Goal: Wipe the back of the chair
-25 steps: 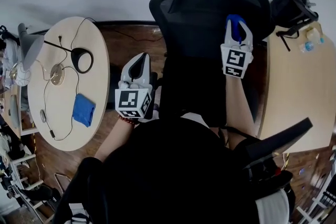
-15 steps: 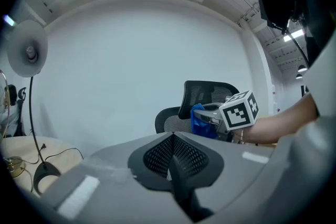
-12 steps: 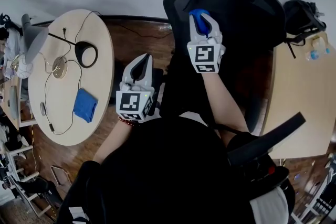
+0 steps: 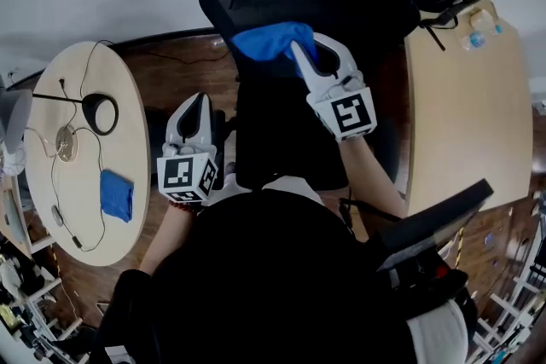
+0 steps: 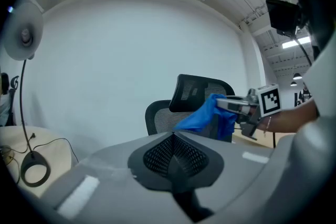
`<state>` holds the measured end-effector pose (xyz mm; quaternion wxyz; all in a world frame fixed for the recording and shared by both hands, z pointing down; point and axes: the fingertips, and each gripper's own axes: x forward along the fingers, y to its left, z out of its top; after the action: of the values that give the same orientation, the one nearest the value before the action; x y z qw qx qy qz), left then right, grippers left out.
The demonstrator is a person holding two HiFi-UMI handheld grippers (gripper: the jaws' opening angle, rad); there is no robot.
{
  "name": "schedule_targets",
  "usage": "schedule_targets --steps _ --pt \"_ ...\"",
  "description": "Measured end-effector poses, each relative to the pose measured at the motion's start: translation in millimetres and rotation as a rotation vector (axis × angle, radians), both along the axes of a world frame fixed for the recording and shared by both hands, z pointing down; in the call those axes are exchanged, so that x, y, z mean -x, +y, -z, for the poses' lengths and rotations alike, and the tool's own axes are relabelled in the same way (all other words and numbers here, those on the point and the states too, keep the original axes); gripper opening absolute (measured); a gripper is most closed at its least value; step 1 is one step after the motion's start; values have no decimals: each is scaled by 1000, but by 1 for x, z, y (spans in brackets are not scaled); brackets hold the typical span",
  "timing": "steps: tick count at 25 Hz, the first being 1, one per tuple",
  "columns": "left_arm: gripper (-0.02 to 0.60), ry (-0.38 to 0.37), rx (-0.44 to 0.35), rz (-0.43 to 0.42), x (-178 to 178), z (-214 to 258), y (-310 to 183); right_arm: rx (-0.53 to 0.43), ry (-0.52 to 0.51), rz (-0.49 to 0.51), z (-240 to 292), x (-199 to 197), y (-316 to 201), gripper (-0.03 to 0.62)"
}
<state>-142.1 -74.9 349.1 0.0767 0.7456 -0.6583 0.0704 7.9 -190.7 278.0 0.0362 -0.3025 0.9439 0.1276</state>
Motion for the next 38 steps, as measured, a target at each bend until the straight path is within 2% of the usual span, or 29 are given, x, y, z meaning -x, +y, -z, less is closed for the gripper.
schedule_targets --steps 2,6,8,10,12,15,19,23,27,31,33,38 --pt "6 1 7 1 -3 -4 -2 32 49 -146 -14 -65 -11 46" --pt "6 17 19 23 -6 -9 -1 105 250 -443 -64 -189 -37 46" --pt "6 22 34 3 -18 -13 0 115 285 -580 -69 -243 -58 46" --pt "6 24 46 -17 -33 -17 2 88 288 -664 -61 -279 -83 46" --pt "6 32 54 -9 -41 -21 5 58 288 -695 -52 -296 -109 46" --pt "6 33 67 28 -44 -24 11 24 308 -673 -50 -294 -139 46" --pt "6 14 107 73 -39 -35 18 19 343 -599 -65 -264 -154 45" --pt "6 39 116 114 -44 -40 14 -8 371 -608 -75 -243 -166 45" --pt "6 54 111 128 -42 -37 15 -8 312 -590 -83 -204 -166 45" --pt "6 45 101 151 -28 -31 19 34 179 -664 -80 -188 -169 45" --pt "6 44 98 168 -17 -29 22 43 153 -673 -81 -179 -167 45" --pt "6 42 98 162 -3 -29 19 34 206 -536 -98 -120 -156 44"
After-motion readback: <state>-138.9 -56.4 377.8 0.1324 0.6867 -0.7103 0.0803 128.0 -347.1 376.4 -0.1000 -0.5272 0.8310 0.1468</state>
